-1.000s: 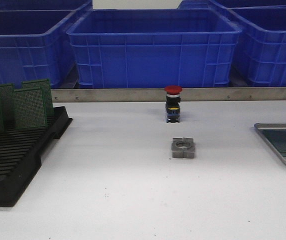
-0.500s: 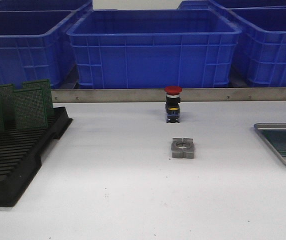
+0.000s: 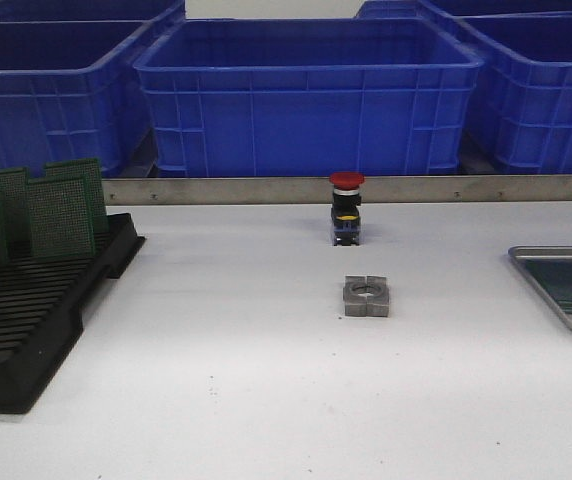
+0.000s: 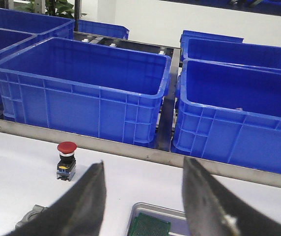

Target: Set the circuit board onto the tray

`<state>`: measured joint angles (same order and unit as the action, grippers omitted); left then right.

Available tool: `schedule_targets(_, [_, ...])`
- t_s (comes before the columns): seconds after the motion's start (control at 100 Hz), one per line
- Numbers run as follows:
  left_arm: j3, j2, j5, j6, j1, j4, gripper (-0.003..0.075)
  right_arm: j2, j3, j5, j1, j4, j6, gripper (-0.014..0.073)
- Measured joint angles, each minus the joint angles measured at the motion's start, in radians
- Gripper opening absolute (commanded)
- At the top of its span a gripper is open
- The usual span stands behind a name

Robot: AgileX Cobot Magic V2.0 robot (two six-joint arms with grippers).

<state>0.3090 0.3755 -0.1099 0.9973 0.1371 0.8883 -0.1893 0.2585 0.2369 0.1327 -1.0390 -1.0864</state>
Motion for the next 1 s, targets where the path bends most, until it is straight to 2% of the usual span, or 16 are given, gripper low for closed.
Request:
schedule_targets(0.12, [0.0,0.0,0.0,0.0,0.0,0.0,0.0146,0.0,0.0,-0.009,0.0,0.0,0.0,0.0051])
schedule_targets(0.22, [0.0,0.0,0.0,0.0,0.0,0.0,-0.002,0.0,0.0,-0.012,0.0,0.0,0.0,-0.0077])
schedule_targets(1.0, [0.0,0.0,0.0,0.0,-0.002,0.0,-0.0018,0.0,0.0,-0.023,0.0,-0.001,0.0,-0.0069])
